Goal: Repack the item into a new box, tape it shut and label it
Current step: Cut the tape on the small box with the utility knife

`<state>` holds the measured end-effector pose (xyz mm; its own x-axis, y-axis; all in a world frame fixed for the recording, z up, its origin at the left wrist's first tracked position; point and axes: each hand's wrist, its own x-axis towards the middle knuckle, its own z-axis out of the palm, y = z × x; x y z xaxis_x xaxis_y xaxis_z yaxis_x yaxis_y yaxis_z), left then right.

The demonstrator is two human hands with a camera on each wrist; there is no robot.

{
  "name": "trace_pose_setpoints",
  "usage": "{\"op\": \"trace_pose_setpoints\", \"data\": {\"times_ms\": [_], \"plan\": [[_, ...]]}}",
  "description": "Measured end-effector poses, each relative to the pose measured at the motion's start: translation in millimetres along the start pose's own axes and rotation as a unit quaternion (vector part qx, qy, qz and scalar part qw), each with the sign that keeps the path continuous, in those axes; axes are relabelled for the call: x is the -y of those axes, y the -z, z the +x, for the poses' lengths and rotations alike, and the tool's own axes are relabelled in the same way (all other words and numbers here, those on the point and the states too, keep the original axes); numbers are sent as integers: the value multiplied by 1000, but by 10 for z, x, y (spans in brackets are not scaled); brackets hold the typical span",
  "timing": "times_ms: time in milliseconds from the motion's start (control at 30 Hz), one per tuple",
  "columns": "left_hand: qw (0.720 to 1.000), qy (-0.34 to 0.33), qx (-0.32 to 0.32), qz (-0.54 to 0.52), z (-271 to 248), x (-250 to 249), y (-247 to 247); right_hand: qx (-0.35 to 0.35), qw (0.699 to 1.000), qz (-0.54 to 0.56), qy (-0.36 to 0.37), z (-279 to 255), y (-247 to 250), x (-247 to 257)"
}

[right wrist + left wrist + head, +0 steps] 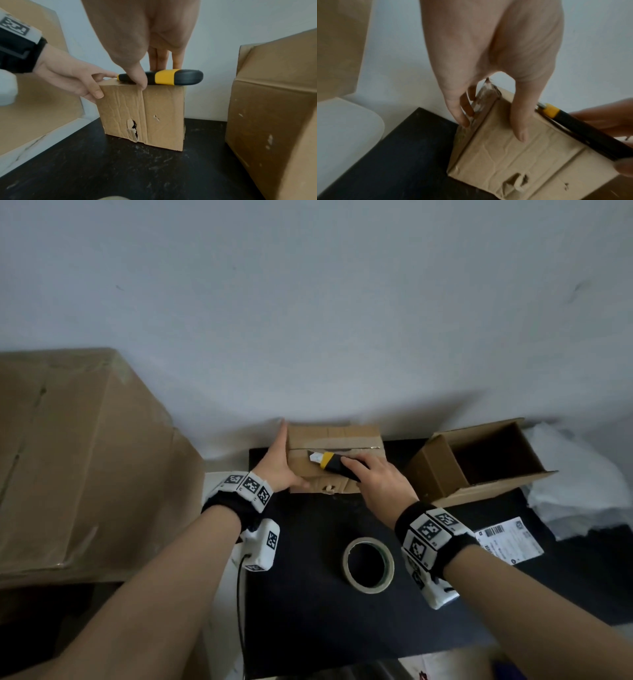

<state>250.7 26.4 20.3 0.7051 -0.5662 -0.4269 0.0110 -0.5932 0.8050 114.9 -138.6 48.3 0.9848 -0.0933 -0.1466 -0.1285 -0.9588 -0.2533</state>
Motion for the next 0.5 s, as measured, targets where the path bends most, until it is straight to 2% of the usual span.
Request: {"op": "trace_pose_setpoints", "data": {"times_ms": [100, 300, 500], "plan": [[1000, 0, 13, 25, 28, -40, 88, 13, 1000, 9, 1, -11, 53, 6], [996, -41, -60, 43, -127, 81, 0, 37, 999, 35, 14, -70, 186, 94], [994, -64, -63, 66, -373, 136, -92, 66, 994, 75, 39, -187, 250, 217]]}}
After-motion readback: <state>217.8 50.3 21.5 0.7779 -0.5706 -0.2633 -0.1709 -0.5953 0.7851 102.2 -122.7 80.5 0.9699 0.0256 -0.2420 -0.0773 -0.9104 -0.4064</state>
